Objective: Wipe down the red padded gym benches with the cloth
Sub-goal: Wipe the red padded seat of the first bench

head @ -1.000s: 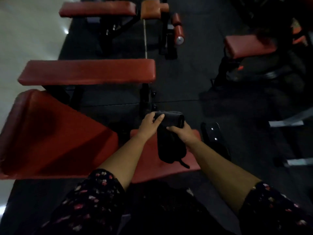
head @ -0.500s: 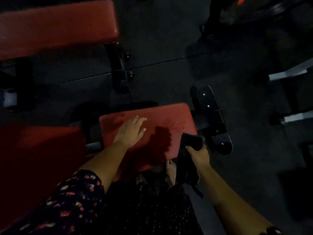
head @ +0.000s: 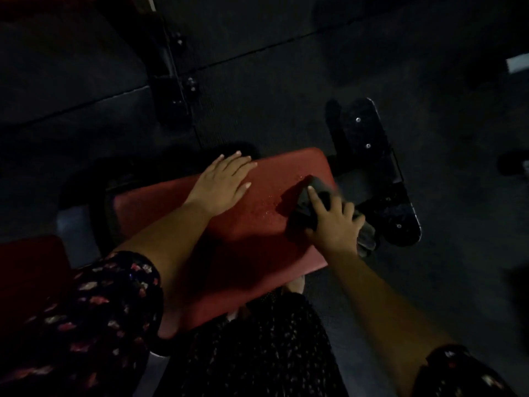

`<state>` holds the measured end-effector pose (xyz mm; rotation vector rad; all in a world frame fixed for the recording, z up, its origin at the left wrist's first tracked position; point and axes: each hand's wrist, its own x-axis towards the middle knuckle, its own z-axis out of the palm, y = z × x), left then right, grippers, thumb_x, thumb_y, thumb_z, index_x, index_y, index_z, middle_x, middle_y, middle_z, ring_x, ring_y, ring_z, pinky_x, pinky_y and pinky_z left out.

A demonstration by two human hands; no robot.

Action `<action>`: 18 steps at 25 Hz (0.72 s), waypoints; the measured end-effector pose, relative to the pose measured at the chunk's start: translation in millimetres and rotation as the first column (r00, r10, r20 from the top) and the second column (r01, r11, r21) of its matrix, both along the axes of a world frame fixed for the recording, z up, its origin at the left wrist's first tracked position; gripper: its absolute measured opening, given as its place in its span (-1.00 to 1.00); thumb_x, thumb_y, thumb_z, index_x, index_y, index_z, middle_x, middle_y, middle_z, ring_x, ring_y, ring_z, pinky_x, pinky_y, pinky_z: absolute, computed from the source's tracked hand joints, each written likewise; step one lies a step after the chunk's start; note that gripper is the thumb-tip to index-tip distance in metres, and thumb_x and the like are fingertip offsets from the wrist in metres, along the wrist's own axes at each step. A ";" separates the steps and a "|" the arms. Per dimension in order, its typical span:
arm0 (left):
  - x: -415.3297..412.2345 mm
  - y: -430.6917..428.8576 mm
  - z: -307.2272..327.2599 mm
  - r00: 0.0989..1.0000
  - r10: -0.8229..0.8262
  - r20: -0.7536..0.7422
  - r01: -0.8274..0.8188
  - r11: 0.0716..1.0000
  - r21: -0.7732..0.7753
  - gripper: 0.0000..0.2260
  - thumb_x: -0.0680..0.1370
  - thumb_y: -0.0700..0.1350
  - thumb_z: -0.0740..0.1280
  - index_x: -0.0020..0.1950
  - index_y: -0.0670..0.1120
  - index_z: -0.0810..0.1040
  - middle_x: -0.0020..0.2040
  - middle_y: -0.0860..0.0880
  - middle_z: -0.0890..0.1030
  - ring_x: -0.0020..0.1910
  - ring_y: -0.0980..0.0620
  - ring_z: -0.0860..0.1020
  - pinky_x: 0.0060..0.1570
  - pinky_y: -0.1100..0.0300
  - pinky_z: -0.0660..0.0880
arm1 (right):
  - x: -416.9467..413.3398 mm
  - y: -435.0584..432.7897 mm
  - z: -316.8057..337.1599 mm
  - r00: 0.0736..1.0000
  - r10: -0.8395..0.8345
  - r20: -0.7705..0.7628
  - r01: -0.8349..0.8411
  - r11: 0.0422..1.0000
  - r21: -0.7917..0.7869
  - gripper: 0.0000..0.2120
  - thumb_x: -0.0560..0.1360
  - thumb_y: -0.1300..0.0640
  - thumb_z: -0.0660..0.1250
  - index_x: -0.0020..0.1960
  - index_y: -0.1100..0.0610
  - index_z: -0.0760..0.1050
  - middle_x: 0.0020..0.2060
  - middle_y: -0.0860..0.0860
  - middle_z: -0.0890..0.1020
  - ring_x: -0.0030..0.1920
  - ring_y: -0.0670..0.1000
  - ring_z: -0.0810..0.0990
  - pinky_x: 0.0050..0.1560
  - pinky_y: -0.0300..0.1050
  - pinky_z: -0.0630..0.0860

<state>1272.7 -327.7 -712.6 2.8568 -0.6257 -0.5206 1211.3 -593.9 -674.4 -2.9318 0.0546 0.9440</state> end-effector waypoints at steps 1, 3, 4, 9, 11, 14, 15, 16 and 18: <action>4.1 1.4 -9.1 0.999 -0.053 -0.010 0.053 0.999 0.008 -0.50 0.66 0.07 0.04 0.58 -0.05 0.19 0.56 -0.03 0.26 0.56 -0.03 0.15 0.54 -0.02 0.04 | -8.9 -4.5 -8.0 1.000 0.024 -0.016 -0.025 1.000 -0.007 -0.08 0.40 -0.22 0.37 0.54 -0.29 -0.17 0.48 0.12 0.14 0.46 0.32 0.06 0.33 0.49 0.11; 5.1 5.7 -25.9 0.987 -0.156 -0.037 0.157 0.988 0.007 -0.46 0.65 0.12 -0.07 0.61 -0.05 0.07 0.60 -0.02 0.14 0.57 -0.01 0.10 0.54 -0.02 0.04 | -22.7 -14.1 -19.2 0.999 0.029 0.038 -0.030 0.999 0.024 -0.06 0.34 -0.29 0.36 0.51 -0.36 -0.17 0.56 0.13 -0.03 0.50 0.42 -0.10 0.26 0.60 0.06; 4.2 8.5 -34.7 0.982 -0.187 -0.030 0.187 0.982 -0.006 -0.45 0.65 0.13 -0.09 0.61 -0.04 0.02 0.60 -0.02 0.09 0.58 0.00 0.08 0.54 -0.01 0.04 | -24.8 -18.1 -23.7 0.996 0.046 0.074 -0.048 0.999 0.025 -0.05 0.32 -0.28 0.39 0.51 -0.36 -0.15 0.57 0.16 -0.03 0.48 0.46 -0.02 0.21 0.60 0.17; -0.3 18.9 -70.7 0.975 -0.182 0.129 0.199 0.971 -0.132 -0.46 0.65 0.11 0.01 0.59 -0.08 0.11 0.57 -0.02 0.12 0.57 0.09 -0.01 0.51 0.07 0.01 | 4.1 -13.3 -39.5 0.986 0.001 0.164 0.008 0.998 -0.054 -0.02 0.34 -0.22 0.45 0.51 -0.33 -0.15 0.48 0.23 0.24 0.15 0.37 0.45 -0.03 0.34 0.45; 1.9 20.5 -73.0 0.972 -0.178 0.151 0.202 0.967 -0.158 -0.46 0.64 0.10 0.02 0.58 -0.09 0.14 0.57 -0.03 0.14 0.57 0.13 -0.09 0.52 0.10 -0.04 | 22.5 -2.8 -38.5 0.983 -0.097 0.159 0.102 0.994 -0.025 -0.10 0.43 -0.24 0.35 0.51 -0.35 -0.23 0.49 0.19 0.20 0.20 0.33 0.40 0.08 0.33 0.39; -0.5 21.7 -74.4 0.971 -0.178 0.160 0.204 0.965 -0.166 -0.47 0.64 0.09 0.03 0.58 -0.10 0.15 0.56 -0.03 0.14 0.57 0.14 -0.10 0.53 0.12 -0.07 | 53.9 18.5 -40.0 0.957 -0.234 0.169 0.237 0.972 0.001 -0.19 0.50 -0.22 0.27 0.52 -0.33 -0.22 0.52 0.15 0.11 0.29 0.28 0.34 0.15 0.31 0.34; -0.9 21.4 -74.9 0.969 -0.178 0.168 0.206 0.964 -0.167 -0.47 0.64 0.09 0.03 0.58 -0.11 0.15 0.56 -0.03 0.15 0.57 0.14 -0.11 0.53 0.12 -0.08 | 67.1 25.9 -41.5 0.949 -0.255 0.184 0.259 0.966 0.000 -0.20 0.50 -0.22 0.27 0.53 -0.32 -0.20 0.53 0.15 0.08 0.31 0.28 0.33 0.15 0.32 0.34; 0.3 21.8 -76.2 0.968 -0.176 0.179 0.206 0.964 -0.169 -0.47 0.64 0.08 0.03 0.58 -0.11 0.15 0.56 -0.03 0.15 0.57 0.15 -0.12 0.53 0.13 -0.08 | 80.5 32.8 -43.1 0.948 -0.252 0.194 0.257 0.966 -0.001 -0.21 0.50 -0.23 0.26 0.53 -0.31 -0.19 0.55 0.14 0.05 0.33 0.29 0.31 0.14 0.33 0.35; -0.2 22.7 -77.5 0.965 -0.182 0.189 0.215 0.961 -0.173 -0.47 0.64 0.08 0.04 0.57 -0.12 0.17 0.56 -0.03 0.16 0.57 0.14 -0.10 0.53 0.14 -0.08 | 96.0 40.8 -44.2 0.965 -0.169 0.199 0.177 0.984 -0.018 -0.22 0.48 -0.29 0.24 0.55 -0.27 -0.13 0.57 0.11 -0.02 0.37 0.31 0.26 0.13 0.36 0.36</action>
